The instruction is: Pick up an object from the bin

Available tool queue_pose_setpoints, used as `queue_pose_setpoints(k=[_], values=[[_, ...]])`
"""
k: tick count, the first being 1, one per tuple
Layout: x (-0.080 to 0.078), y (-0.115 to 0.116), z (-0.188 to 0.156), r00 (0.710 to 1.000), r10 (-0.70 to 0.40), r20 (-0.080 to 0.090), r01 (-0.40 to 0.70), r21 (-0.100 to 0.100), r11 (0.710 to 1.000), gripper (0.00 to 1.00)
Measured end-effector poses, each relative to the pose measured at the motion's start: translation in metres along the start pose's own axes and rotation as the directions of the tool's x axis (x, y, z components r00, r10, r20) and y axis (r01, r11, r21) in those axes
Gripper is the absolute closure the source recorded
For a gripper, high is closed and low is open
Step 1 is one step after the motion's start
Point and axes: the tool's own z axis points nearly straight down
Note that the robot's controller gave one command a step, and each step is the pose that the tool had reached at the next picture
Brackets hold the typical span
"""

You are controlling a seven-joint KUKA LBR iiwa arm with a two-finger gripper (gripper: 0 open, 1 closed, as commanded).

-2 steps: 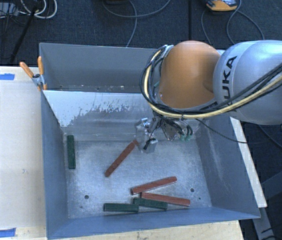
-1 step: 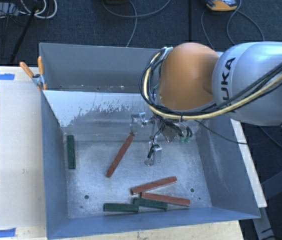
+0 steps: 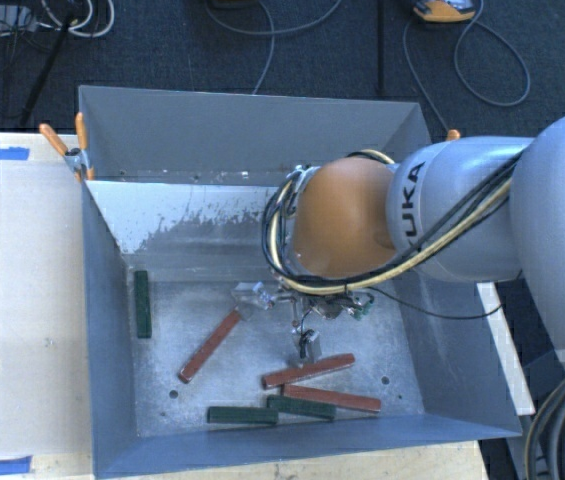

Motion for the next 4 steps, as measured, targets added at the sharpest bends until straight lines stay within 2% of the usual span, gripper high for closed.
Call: queue_pose_setpoints(k=[1, 2, 3, 4], values=[[-0.09, 0.06, -0.034, 0.976, -0.217, 0.005, 0.217, 0.001, 0.976, 0.0], [-0.099, 0.055, 0.004, 0.695, -0.719, 0.0, 0.719, -0.002, 0.695, 0.0], [-0.099, 0.055, 0.003, 0.7, -0.715, 0.002, 0.715, -0.002, 0.7, 1.0], [-0.103, 0.071, -0.14, 0.683, -0.73, 0.003, 0.73, 0.006, 0.683, 1.0]])
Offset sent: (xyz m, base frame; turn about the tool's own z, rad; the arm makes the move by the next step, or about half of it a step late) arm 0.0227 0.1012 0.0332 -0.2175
